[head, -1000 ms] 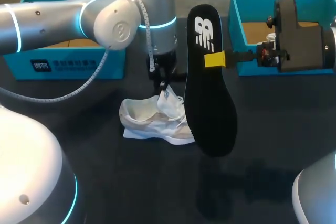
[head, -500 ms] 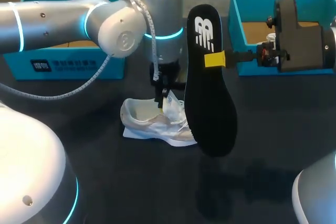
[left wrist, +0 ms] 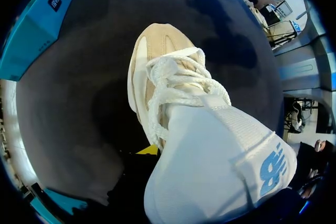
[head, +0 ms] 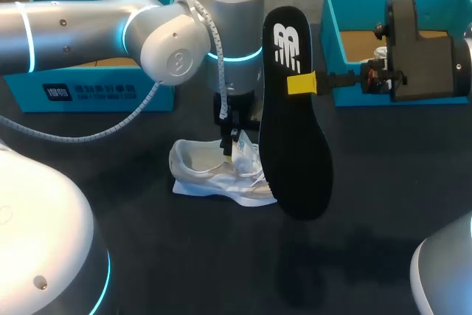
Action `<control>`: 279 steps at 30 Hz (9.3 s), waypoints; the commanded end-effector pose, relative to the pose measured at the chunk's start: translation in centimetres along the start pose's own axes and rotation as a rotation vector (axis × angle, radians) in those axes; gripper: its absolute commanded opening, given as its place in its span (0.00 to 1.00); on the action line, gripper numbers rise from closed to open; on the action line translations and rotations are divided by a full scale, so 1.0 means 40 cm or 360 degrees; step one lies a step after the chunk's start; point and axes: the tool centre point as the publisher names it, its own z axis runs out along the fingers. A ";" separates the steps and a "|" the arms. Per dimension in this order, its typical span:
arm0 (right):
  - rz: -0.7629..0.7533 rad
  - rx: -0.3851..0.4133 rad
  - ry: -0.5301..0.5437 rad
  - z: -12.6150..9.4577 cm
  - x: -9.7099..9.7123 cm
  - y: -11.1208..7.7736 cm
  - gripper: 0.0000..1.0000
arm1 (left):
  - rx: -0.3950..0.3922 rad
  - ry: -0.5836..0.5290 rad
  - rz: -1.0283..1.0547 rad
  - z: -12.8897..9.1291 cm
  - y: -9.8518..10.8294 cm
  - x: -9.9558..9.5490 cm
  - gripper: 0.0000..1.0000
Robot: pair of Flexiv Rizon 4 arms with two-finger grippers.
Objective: Take the shoe out of the shoebox, open the shoe tongue, remove and reinsert the insole, then place the shoe into the shoebox
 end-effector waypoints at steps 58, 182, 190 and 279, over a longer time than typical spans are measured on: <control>0.0001 -0.0019 -0.0020 0.010 0.022 -0.010 0.00 | -0.0062 0.0196 -0.0062 -0.056 0.029 0.043 1.00; 0.0001 -0.0019 -0.0020 0.010 0.022 -0.010 0.00 | -0.0018 0.0380 0.1831 -0.136 -0.027 -0.038 0.00; 0.0001 -0.0019 -0.0020 0.010 0.022 -0.010 0.00 | -0.0018 0.0380 0.1831 -0.136 -0.027 -0.038 0.00; 0.0001 -0.0019 -0.0020 0.010 0.022 -0.010 0.00 | -0.0121 0.0698 0.2141 0.003 -0.118 0.000 1.00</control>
